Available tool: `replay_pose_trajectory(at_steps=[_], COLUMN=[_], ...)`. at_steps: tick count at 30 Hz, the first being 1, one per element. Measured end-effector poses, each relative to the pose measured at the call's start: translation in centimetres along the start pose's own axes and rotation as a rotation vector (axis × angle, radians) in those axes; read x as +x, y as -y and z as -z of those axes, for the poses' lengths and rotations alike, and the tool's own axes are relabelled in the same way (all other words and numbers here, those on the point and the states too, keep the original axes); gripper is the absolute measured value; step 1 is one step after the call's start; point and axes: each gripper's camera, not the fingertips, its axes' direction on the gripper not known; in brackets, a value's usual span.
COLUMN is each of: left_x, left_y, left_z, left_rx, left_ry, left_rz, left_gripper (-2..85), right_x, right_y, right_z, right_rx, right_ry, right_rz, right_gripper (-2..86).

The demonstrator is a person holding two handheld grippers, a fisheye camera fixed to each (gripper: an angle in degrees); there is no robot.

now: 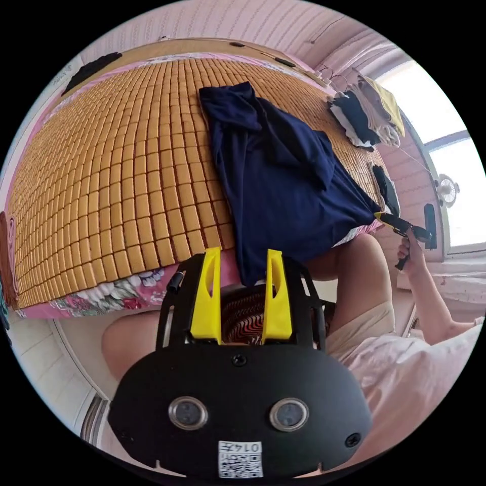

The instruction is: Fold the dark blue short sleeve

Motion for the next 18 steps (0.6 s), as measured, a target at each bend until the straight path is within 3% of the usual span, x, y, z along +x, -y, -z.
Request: replay_pose_trajectory(at_steps=[2,5,8,12,15,18], left_x=[0.0,0.9,2.5,4.1,3.3,1.6], left_y=[0.5,1.6,1.9,3.7,6.8,9.9], left_z=[-2.0,-2.5,-0.7,6.0,10.5,10.2], left_rx=[-0.056,-0.099,-0.081,0.088,0.296,0.245], left_ry=[-0.027,0.154,0.086,0.069,0.140,0.226], left_rz=[0.043,0.049,-0.084,-0.186,-0.108,-0.027], left_gripper=[12.3,3.0,-0.4,-0.6,0.8,5.4], right_x=[-0.6,-1.6,-2.0,-2.1,-2.4,-2.4], right_y=[-0.3,-0.6,-0.8,-0.9,-0.5,-0.1], right_z=[0.0,0.3,1.4,2.7,2.6,0.7], right_rx=[-0.006,-0.005,0.027,0.070,0.063,0.016], right_ry=[0.004,0.005,0.020,0.048,0.032,-0.012], right_rz=[0.028,0.076,0.105,0.116,0.121,0.115], right_gripper=[0.4,0.4,0.4,0.4,0.5,0.5])
